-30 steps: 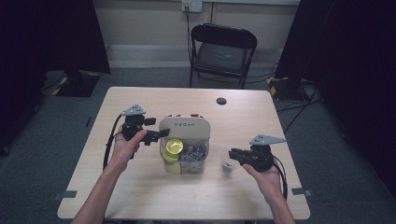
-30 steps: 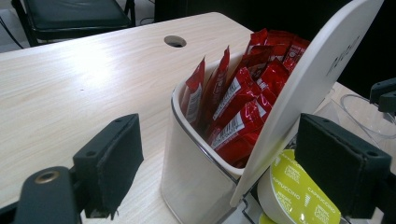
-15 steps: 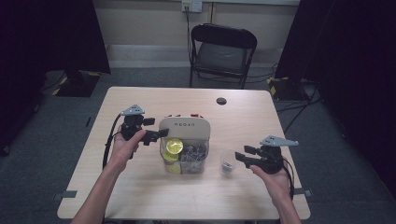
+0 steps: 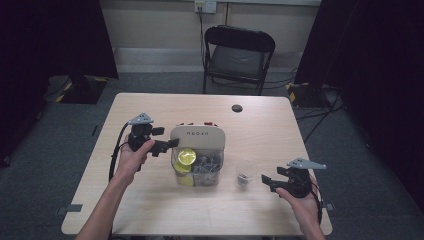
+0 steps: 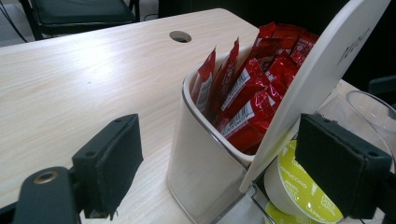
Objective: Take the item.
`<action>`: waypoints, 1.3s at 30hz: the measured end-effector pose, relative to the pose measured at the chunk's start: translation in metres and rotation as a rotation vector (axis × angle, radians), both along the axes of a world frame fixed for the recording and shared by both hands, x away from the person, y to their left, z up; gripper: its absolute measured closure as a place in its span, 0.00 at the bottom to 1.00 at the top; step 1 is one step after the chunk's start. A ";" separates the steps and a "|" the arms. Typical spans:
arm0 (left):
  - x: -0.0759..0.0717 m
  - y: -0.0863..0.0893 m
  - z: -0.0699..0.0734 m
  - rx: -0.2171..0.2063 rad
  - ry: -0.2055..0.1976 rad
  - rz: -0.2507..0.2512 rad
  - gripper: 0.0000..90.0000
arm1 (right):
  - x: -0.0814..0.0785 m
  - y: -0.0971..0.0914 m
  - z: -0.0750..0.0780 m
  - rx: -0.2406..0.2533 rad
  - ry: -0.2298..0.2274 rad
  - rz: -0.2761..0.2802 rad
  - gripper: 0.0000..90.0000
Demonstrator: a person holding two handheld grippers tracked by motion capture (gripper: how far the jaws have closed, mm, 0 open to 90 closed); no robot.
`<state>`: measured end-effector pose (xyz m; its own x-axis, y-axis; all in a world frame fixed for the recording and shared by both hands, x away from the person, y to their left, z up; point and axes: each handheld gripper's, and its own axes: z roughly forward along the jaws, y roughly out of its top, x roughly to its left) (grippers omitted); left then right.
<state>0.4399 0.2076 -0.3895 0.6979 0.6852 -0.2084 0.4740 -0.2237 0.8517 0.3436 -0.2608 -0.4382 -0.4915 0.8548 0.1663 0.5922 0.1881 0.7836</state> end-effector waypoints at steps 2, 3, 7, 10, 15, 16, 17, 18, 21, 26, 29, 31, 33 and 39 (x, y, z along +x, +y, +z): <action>-0.001 0.001 0.000 -0.003 -0.002 0.003 0.17 | 0.001 -0.001 -0.008 -0.012 0.019 -0.035 0.25; -0.001 0.001 0.001 0.003 0.000 0.008 0.17 | 0.002 -0.001 -0.012 -0.027 0.027 -0.046 0.24; -0.001 0.004 0.001 -0.011 -0.001 0.011 0.17 | 0.005 -0.003 -0.025 -0.066 0.049 -0.083 0.19; -0.002 0.007 0.001 -0.013 -0.004 0.017 0.17 | 0.007 -0.002 -0.033 -0.093 0.074 -0.080 0.18; -0.004 0.014 0.002 -0.022 -0.004 0.038 0.17 | 0.007 0.003 -0.044 -0.122 0.089 -0.045 0.17; -0.004 0.015 0.002 -0.024 -0.007 0.042 0.17 | 0.008 0.003 -0.044 -0.125 0.089 -0.044 0.17; -0.005 0.017 0.002 -0.030 -0.004 0.045 0.17 | 0.008 0.003 -0.045 -0.137 0.088 -0.056 0.17; -0.005 0.019 0.002 -0.029 -0.003 0.048 0.17 | 0.008 0.003 -0.046 -0.143 0.088 -0.058 0.17; -0.004 0.023 0.002 -0.037 0.002 0.048 0.17 | 0.010 0.003 -0.048 -0.173 0.081 -0.078 0.17; -0.004 0.028 0.004 -0.044 -0.005 0.068 0.19 | 0.012 0.004 -0.054 -0.239 0.082 -0.099 0.16; -0.003 0.030 0.004 -0.052 -0.009 0.084 0.19 | 0.011 0.004 -0.055 -0.239 0.068 -0.102 0.15; -0.001 0.031 0.004 -0.047 -0.009 0.101 0.19 | 0.009 0.003 -0.058 -0.222 0.041 -0.110 0.15; 0.000 0.030 0.004 -0.047 -0.014 0.102 0.19 | 0.007 0.003 -0.060 -0.212 0.023 -0.114 0.15; 0.003 0.022 0.007 -0.052 -0.030 0.101 0.19 | 0.006 0.001 -0.062 -0.205 0.002 -0.105 0.15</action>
